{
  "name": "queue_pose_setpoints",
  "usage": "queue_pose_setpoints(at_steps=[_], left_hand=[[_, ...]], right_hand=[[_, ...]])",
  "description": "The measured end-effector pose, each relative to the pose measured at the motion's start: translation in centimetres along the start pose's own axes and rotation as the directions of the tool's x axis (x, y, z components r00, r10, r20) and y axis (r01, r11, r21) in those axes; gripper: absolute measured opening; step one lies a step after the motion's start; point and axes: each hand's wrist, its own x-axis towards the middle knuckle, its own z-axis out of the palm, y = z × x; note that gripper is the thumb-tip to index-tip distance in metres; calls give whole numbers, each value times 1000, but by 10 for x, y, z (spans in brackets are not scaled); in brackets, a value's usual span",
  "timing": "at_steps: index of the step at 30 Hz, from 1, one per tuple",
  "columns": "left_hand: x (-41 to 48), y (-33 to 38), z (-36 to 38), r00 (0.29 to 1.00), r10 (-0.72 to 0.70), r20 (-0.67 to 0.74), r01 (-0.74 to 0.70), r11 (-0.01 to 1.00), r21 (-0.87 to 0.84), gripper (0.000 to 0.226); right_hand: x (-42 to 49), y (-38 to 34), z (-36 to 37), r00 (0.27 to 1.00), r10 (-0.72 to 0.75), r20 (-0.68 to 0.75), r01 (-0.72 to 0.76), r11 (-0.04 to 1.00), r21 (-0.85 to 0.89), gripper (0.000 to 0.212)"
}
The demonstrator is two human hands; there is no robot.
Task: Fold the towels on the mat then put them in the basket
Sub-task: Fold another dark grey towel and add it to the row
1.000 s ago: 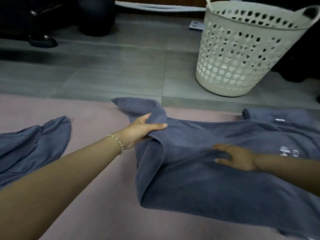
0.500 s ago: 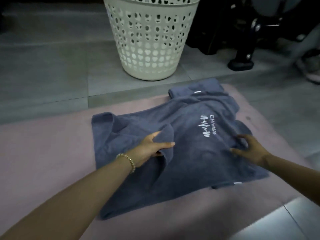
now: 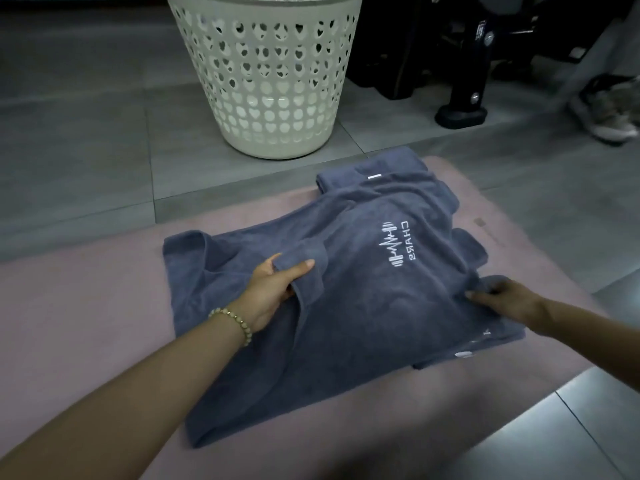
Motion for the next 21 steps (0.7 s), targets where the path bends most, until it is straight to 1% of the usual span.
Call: queue_pose_setpoints(at_steps=[2, 4, 6, 8, 9, 11, 12, 13, 14, 15, 16, 18, 19, 20, 21], left_hand=[[-3, 10, -14, 998, 34, -58, -38, 997, -70, 27], [-8, 23, -30, 989, 75, -124, -90, 989, -114, 23], [-15, 38, -50, 972, 142, -185, -156, 986, -65, 22], [-27, 53, -73, 946, 206, -251, -208, 978, 20, 21], [-33, 61, -86, 931, 235, -280, -232, 972, 45, 19], [-49, 75, -113, 897, 299, -327, -288, 954, 82, 17], [-57, 82, -126, 879, 330, -344, -315, 944, 100, 19], [-66, 89, -138, 864, 356, -355, -340, 934, 111, 22], [-75, 94, -149, 850, 378, -368, -361, 925, 115, 25], [-84, 99, -160, 834, 396, -385, -381, 917, 117, 28], [-93, 102, -169, 817, 412, -405, -399, 909, 119, 30], [-110, 104, -186, 798, 431, -421, -419, 899, 127, 34], [-118, 103, -193, 801, 435, -412, -419, 898, 134, 36], [-124, 101, -198, 808, 438, -394, -415, 898, 146, 38], [-131, 98, -201, 816, 440, -374, -408, 898, 165, 40]], right_hand=[[-3, -32, 3, 986, -157, -51, 151, 983, -99, 25], [-12, -75, 13, 938, -345, -43, 340, 936, -95, 27], [-27, -123, 30, 884, -468, 23, 467, 884, 33, 28], [-42, -169, 49, 810, -573, 123, 563, 819, 110, 26], [-49, -192, 58, 771, -612, 175, 597, 791, 134, 29], [-64, -233, 75, 703, -619, 351, 574, 785, 235, 35], [-72, -252, 84, 641, -615, 460, 550, 785, 284, 35], [-77, -267, 93, 565, -607, 558, 550, 782, 294, 39], [-85, -283, 103, 492, -599, 631, 592, 762, 261, 44], [-95, -297, 114, 430, -601, 674, 665, 715, 214, 45], [-106, -310, 126, 385, -615, 689, 738, 653, 171, 43], [-126, -329, 150, 297, -672, 678, 866, 488, 105, 30], [-134, -337, 160, 255, -700, 667, 914, 400, 71, 23], [-138, -343, 169, 226, -720, 656, 943, 330, 37, 18], [-140, -349, 178, 206, -733, 648, 956, 292, 25, 17]])
